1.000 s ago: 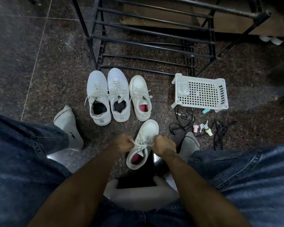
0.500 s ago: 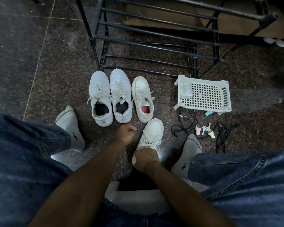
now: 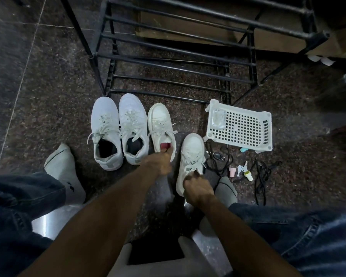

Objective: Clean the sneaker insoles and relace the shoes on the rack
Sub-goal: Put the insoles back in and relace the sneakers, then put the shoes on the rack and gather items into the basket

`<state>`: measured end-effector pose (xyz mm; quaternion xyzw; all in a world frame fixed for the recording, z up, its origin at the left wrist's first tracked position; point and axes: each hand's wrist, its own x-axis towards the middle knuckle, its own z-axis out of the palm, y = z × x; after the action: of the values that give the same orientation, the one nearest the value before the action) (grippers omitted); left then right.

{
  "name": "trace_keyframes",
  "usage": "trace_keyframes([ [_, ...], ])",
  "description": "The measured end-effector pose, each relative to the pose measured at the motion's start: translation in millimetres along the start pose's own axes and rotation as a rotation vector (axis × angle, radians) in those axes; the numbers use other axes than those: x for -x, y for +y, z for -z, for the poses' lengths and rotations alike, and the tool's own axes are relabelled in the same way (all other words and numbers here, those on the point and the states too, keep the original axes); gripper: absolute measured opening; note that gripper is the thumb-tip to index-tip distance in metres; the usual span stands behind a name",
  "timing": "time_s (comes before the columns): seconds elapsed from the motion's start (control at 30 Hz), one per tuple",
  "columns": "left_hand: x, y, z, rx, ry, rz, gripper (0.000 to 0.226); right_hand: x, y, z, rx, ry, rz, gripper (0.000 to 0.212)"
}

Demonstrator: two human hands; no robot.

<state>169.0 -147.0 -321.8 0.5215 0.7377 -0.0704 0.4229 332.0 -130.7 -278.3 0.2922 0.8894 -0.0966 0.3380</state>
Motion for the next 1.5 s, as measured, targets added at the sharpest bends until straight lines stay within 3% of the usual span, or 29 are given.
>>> trace_keyframes([
  [0.13, -7, -2, -11, -0.019, 0.063, 0.041, 0.057, -3, 6, -5, -0.046, 0.018, 0.001, 0.035],
  [0.23, 7, -11, -32, -0.049, 0.078, 0.072, 0.057, -9, 4, -16, 0.003, 0.157, 0.033, 0.034],
  [0.37, 30, -18, -59, -0.022, 0.064, 0.132, 0.037, -25, -5, -40, -0.008, 0.151, -0.051, 0.034],
  [0.6, 43, -1, -56, -0.346, 0.133, 0.113, 0.033, -26, -10, -37, 0.000, 0.151, -0.100, 0.026],
  [0.8, 54, 17, -1, -0.283, 0.155, 0.075, 0.041, -18, 9, 16, -0.027, 0.187, -0.098, 0.025],
  [1.0, 88, 38, 63, -0.230, 0.228, 0.009, 0.050, 14, 46, 91, -0.336, 0.125, -0.067, 0.042],
  [1.17, 126, 64, 116, -0.232, 0.281, -0.103, 0.038, 59, 59, 157, -0.422, 0.140, 0.004, 0.011],
  [1.27, 154, 82, 149, -0.216, 0.340, -0.185, 0.028, 91, 67, 197, -0.404, 0.163, 0.012, 0.018],
  [1.37, 186, 100, 186, -0.208, 0.398, -0.260, 0.035, 129, 81, 239, -0.471, 0.198, 0.008, 0.013],
  [1.5, 227, 128, 238, -0.239, 0.457, -0.335, 0.034, 177, 94, 294, -0.466, 0.292, 0.013, 0.025],
])
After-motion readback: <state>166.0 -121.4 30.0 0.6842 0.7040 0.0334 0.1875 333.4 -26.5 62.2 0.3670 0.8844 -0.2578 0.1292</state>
